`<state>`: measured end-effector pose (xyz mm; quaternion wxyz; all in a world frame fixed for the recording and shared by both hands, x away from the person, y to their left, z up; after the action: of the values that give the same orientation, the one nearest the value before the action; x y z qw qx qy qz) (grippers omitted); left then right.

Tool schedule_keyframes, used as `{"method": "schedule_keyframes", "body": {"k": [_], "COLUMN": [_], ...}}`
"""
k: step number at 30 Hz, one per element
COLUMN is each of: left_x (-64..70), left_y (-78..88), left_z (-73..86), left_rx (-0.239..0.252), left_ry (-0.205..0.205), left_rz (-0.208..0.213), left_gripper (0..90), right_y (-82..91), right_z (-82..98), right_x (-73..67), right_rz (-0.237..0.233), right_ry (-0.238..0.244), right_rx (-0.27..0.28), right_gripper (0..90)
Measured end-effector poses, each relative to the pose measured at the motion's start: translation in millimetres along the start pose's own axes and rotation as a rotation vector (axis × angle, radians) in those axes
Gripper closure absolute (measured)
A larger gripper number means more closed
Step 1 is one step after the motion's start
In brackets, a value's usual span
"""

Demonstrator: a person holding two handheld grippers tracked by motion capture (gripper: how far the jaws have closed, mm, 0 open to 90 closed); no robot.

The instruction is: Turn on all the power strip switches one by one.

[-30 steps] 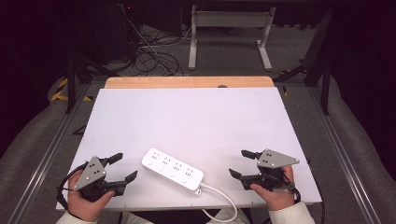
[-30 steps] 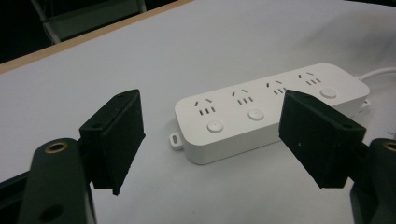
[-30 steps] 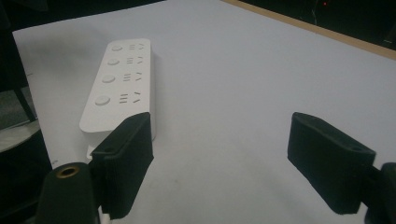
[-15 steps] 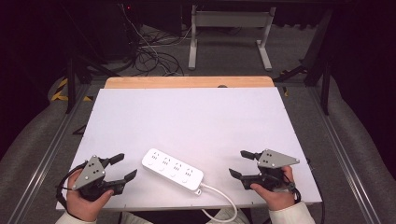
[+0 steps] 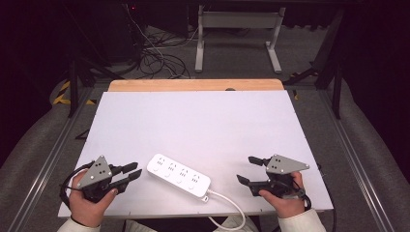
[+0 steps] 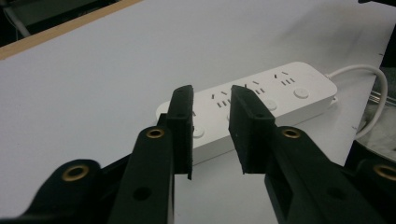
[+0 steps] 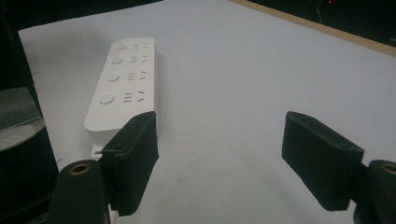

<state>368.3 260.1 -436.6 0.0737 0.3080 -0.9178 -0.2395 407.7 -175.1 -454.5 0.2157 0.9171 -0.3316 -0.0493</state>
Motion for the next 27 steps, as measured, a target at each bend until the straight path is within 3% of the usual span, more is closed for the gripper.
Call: {"method": "schedule_keyframes", "body": {"k": [6, 15, 19, 23, 25, 27], "left_x": [0.9, 1.9, 1.8, 2.7, 0.2, -3.3], "left_y": [-5.8, -10.5, -13.8, -18.8, -23.0, -26.2], "left_z": [-10.3, -17.0, -21.3, -26.6, -29.0, -29.7], "left_rx": [-0.015, -0.025, -0.056, -0.105, -0.147, -0.165], "left_ry": [-0.007, -0.014, -0.009, 0.009, 0.056, 0.077], "left_rz": [0.02, 0.025, 0.032, 0.063, 0.07, 0.076], "left_gripper": [89.5, 89.7, 89.8, 89.7, 89.7, 89.8], "right_y": [-0.1, -0.2, 0.1, 1.5, 0.8, 0.3], "right_z": [0.3, 1.2, 1.1, 1.1, 1.9, 2.4], "right_x": [-0.3, -0.1, -0.2, -0.4, -0.1, -0.2], "right_rz": [-0.006, -0.01, -0.012, -0.021, -0.024, -0.025], "right_ry": [-0.001, 0.003, 0.006, 0.008, 0.006, 0.007], "right_rx": [-0.001, -0.004, 0.001, 0.014, 0.01, 0.009], "right_gripper": [28.0, 28.3, 29.8, 30.9, 30.9, 31.0]}}
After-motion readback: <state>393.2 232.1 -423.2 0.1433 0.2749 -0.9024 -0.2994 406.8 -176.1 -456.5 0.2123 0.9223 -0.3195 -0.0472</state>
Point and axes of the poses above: each handheld gripper's, and its own axes: y roughly backward along the jaws, z roughly out of its underside, x roughly to its right, the point moved 3 cm from there along -y, roughly forward along the jaws, and after that the axes turned 5 degrees about z, right-handed, at the moved point
